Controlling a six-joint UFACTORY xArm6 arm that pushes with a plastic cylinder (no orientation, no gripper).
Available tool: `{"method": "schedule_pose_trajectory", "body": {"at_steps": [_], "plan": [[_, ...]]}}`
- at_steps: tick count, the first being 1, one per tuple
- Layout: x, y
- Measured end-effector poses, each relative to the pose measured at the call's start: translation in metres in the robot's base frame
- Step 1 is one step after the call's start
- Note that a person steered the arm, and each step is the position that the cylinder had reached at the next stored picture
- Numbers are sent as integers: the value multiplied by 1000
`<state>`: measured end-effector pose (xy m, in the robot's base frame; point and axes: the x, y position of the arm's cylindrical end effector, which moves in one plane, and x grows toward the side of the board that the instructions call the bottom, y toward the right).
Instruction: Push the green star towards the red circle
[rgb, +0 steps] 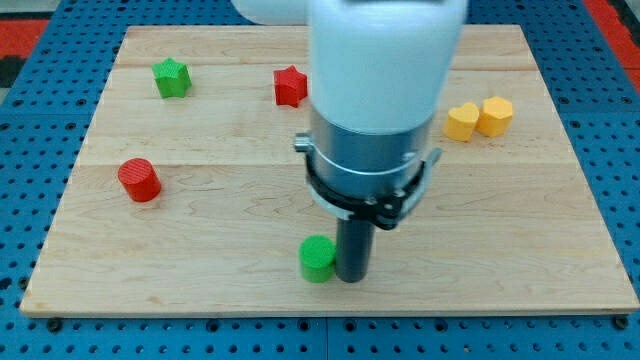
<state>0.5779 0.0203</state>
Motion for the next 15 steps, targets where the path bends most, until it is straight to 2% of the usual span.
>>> {"method": "schedule_pose_trajectory", "body": {"at_steps": [1,3,4,6,7,14,15], "plan": [[-48,11],[-93,-97],[-151,-131],[-295,-154],[-306,-228],[-303,-245],[-265,-235]]}}
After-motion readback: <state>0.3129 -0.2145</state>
